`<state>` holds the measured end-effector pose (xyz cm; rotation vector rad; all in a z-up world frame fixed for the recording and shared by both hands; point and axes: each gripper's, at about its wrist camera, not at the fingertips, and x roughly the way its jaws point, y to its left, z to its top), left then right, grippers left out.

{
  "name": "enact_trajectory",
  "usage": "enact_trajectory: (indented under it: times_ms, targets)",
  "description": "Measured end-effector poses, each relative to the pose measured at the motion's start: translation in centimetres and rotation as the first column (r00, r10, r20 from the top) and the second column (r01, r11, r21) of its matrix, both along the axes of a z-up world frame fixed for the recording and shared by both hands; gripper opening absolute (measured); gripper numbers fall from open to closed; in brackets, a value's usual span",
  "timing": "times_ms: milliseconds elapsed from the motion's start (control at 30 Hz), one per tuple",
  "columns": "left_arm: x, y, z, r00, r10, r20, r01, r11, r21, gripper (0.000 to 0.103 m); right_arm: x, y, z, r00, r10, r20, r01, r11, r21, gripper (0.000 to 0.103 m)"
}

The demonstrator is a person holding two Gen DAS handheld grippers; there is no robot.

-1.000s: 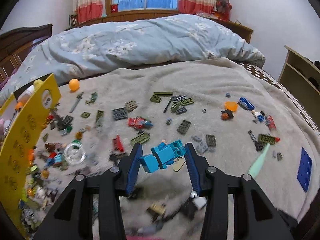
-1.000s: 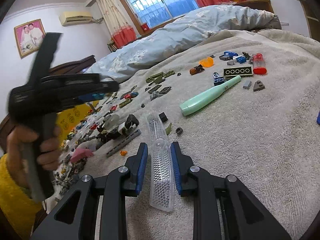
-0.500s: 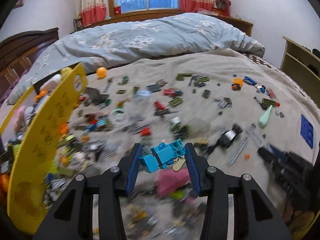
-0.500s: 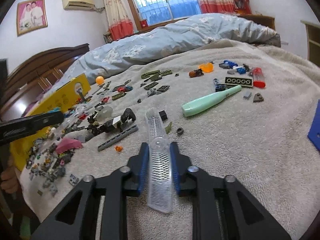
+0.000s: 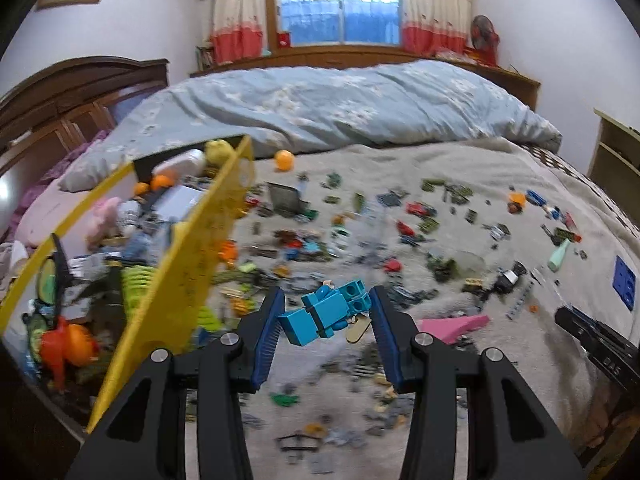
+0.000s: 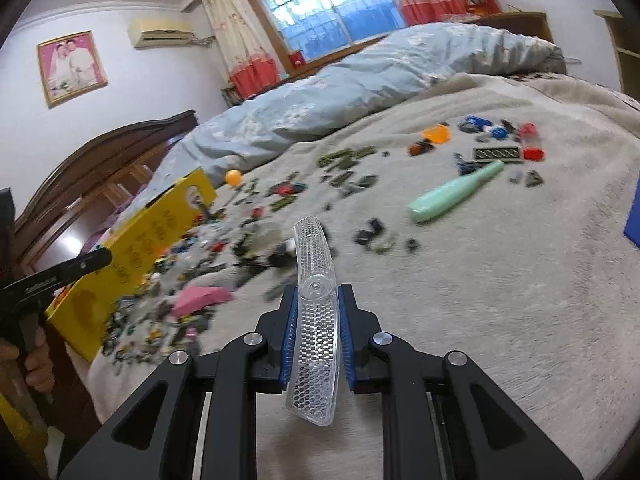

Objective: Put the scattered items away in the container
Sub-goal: 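Carry the light blue brick into the yellow box and open the left tool while the right holds the strip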

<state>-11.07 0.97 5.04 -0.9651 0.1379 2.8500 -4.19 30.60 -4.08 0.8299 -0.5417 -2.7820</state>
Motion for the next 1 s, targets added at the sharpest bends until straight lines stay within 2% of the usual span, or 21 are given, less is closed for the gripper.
enact_trajectory:
  times_ms: [333,467,633,800,833,933,1000]
  targets:
    - [-0.4,-8.2,1.9,0.984,0.163,-0.067,-0.163,0.987,-0.001,0.044,0.2,-3.9,2.2,0.995,0.101,-0.009,-0.101,0.995,-0.009,0.02]
    - [-1.5,-11.5,2.1,0.972,0.222,-0.082,-0.226,0.973,-0.041,0.043,0.0,-5.7,2.4,0.991,0.133,0.007,-0.133,0.991,0.022,0.02]
    - [-3.0,-15.7,2.3,0.95,0.296,-0.094,-0.301,0.953,-0.039,0.044,0.1,-7.5,2.7,0.985,0.172,0.011,-0.172,0.984,0.042,0.02]
    - [-3.2,-18.2,2.0,0.936,0.342,-0.088,-0.346,0.938,-0.027,0.044,0.2,-9.0,2.9,0.979,0.202,0.019,-0.203,0.977,0.065,0.02]
    - [-3.1,-18.5,1.9,0.935,0.344,-0.084,-0.347,0.938,-0.022,0.046,0.1,-9.3,2.9,0.978,0.207,0.022,-0.208,0.976,0.067,0.02]
    - [-2.4,-18.9,1.6,0.935,0.345,-0.08,-0.346,0.938,-0.004,0.065,0.0,-10.1,2.9,0.974,0.225,0.032,-0.226,0.971,0.072,0.02]
    - [-1.8,-18.9,1.5,0.933,0.347,-0.093,-0.348,0.938,0.001,0.07,-0.2,-10.7,3.0,0.97,0.241,0.035,-0.244,0.967,0.077,0.02]
